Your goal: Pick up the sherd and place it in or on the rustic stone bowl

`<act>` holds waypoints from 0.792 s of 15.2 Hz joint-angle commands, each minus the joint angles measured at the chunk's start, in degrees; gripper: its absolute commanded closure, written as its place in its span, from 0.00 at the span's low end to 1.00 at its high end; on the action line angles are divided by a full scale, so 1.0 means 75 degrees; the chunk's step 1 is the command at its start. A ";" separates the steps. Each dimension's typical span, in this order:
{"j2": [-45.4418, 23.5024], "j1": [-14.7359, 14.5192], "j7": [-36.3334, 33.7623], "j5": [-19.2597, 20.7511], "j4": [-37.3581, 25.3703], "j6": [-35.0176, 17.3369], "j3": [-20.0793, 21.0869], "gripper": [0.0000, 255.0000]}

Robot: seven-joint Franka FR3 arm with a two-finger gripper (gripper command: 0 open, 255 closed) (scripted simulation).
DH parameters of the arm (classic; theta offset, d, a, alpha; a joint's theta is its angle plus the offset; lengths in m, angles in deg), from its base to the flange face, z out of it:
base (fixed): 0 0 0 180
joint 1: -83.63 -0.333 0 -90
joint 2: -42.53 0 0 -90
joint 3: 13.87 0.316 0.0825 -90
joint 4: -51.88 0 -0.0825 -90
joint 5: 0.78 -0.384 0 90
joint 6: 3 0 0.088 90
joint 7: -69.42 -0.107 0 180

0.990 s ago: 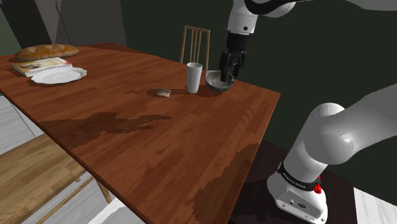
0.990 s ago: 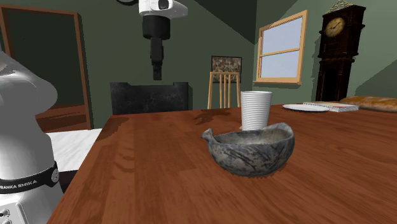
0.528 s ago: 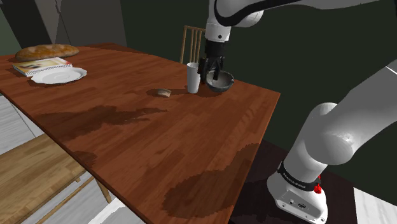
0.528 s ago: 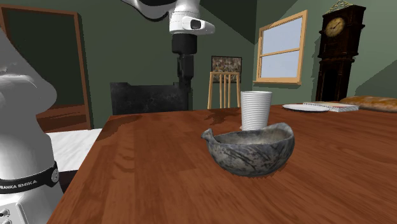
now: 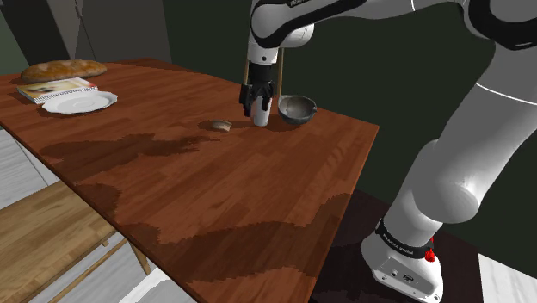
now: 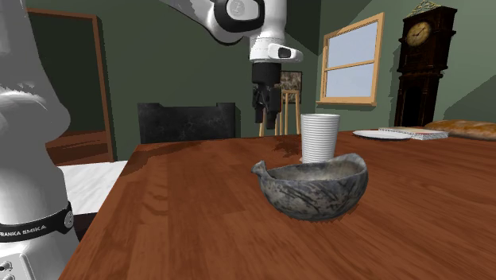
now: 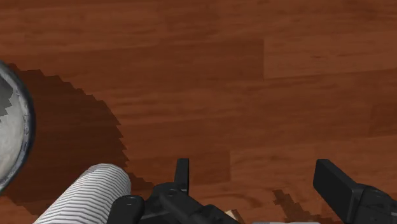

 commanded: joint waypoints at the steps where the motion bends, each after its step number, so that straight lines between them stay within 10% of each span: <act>1: -0.0615 -0.0059 -0.0026 -0.0027 -0.0550 -0.0089 0.0058 0.00; 12: -0.4032 -0.0187 0.0061 -0.0035 -0.4282 0.0127 0.0215 0.00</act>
